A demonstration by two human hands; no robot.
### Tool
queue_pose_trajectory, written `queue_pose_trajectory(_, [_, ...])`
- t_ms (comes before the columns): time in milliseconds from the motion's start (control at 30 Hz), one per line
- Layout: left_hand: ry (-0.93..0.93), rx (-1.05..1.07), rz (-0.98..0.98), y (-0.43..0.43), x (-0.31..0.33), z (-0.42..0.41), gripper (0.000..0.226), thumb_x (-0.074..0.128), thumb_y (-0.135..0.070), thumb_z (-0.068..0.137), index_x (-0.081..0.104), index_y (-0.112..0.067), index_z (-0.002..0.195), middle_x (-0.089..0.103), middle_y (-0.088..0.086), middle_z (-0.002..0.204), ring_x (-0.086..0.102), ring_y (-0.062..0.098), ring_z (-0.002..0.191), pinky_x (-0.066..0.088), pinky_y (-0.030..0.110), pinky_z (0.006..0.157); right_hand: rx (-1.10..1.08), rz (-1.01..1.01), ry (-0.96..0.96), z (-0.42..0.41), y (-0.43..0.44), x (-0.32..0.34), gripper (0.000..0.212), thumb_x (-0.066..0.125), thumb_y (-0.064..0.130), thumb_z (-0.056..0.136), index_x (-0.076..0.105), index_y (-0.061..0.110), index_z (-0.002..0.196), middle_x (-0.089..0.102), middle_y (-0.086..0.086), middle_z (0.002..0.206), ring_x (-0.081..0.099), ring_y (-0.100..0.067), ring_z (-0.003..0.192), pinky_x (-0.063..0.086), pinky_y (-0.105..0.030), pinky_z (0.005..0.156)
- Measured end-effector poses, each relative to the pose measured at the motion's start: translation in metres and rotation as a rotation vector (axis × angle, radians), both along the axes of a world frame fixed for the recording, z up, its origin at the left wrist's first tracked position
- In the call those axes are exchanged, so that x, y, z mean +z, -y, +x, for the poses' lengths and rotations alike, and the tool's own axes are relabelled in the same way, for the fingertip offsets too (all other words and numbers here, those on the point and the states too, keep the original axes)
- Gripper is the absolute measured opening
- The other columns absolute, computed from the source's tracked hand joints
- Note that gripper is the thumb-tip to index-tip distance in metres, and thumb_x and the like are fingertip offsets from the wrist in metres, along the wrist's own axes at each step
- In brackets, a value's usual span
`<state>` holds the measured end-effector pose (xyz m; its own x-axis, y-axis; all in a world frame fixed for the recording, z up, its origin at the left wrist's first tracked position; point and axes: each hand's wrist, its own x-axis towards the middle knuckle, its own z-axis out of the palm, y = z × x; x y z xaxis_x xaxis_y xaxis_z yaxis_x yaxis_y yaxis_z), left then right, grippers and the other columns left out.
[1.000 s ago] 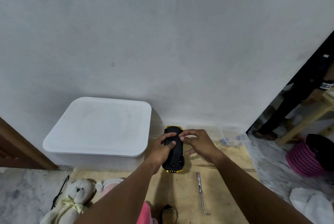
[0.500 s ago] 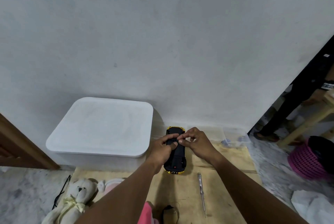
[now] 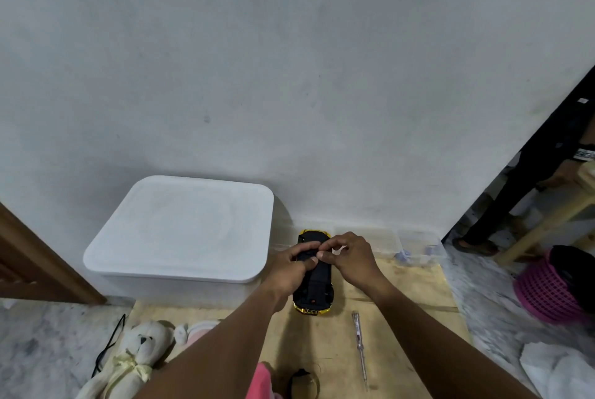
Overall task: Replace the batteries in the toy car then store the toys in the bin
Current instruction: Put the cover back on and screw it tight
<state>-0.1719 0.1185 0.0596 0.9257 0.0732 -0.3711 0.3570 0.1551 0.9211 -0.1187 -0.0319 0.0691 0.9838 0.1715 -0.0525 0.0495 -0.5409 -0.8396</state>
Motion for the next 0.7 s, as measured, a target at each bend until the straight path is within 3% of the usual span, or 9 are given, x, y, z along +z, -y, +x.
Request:
queue_pose_trajectory(167, [-0.036,-0.005,-0.026,-0.002,0.004,0.003,0.034,0.060,-0.006,0.093,0.072,-0.029,0.115,0.073,0.001,0.109,0.071,0.016,0.096,0.058,0.024,0.069,0.094,-0.184,0.146,-0.003,0.000,0.004,0.008,0.076,0.028,0.083,0.075,0.034,0.087,0.056,0.008,0.090,0.054,-0.009,0.072,0.048,-0.028,0.069])
queue_pose_trajectory(267, [-0.036,-0.042,0.011,-0.003,0.005,0.001,0.035,0.059,-0.006,0.094,0.073,-0.033,0.111,0.074,0.001,0.108,0.071,0.016,0.094,0.057,0.023,0.064,0.178,-0.359,0.158,0.001,0.001,0.009,0.005,0.068,0.031,0.087,0.071,0.034,0.090,0.053,0.010,0.093,0.052,-0.007,0.080,0.048,-0.031,0.072])
queue_pose_trajectory(400, [-0.045,-0.067,0.032,-0.001,0.005,-0.001,0.035,0.057,-0.005,0.095,0.073,-0.031,0.111,0.074,0.001,0.107,0.071,0.015,0.090,0.055,0.020,0.060,0.288,-0.627,0.186,0.004,-0.007,0.013,0.006,0.059,0.034,0.090,0.061,0.029,0.093,0.048,0.007,0.095,0.056,-0.019,0.093,0.044,-0.038,0.083])
queue_pose_trajectory(500, [-0.059,-0.075,0.031,-0.001,0.006,-0.001,0.035,0.055,-0.004,0.095,0.072,-0.029,0.113,0.073,0.002,0.108,0.070,0.015,0.092,0.055,0.019,0.062,0.308,-0.699,0.187,0.005,-0.010,0.014,0.010,0.056,0.037,0.092,0.058,0.027,0.092,0.049,0.004,0.096,0.057,-0.022,0.092,0.042,-0.040,0.084])
queue_pose_trajectory(600, [-0.074,-0.080,0.025,-0.001,0.005,-0.002,0.035,0.055,-0.005,0.097,0.071,-0.029,0.117,0.073,0.002,0.110,0.069,0.015,0.097,0.055,0.019,0.064,0.249,-0.597,0.155,0.003,-0.008,0.008,0.023,0.057,0.048,0.091,0.058,0.027,0.082,0.052,0.006,0.089,0.057,-0.017,0.083,0.046,-0.037,0.076])
queue_pose_trajectory(700, [-0.101,-0.044,0.011,-0.001,0.004,-0.002,0.031,0.054,-0.008,0.098,0.072,-0.029,0.115,0.071,0.001,0.110,0.068,0.013,0.090,0.053,0.017,0.056,-0.080,-0.228,0.083,-0.005,0.007,-0.011,0.026,0.061,0.041,0.090,0.060,0.020,0.076,0.062,0.003,0.076,0.061,-0.018,0.075,0.048,-0.034,0.067])
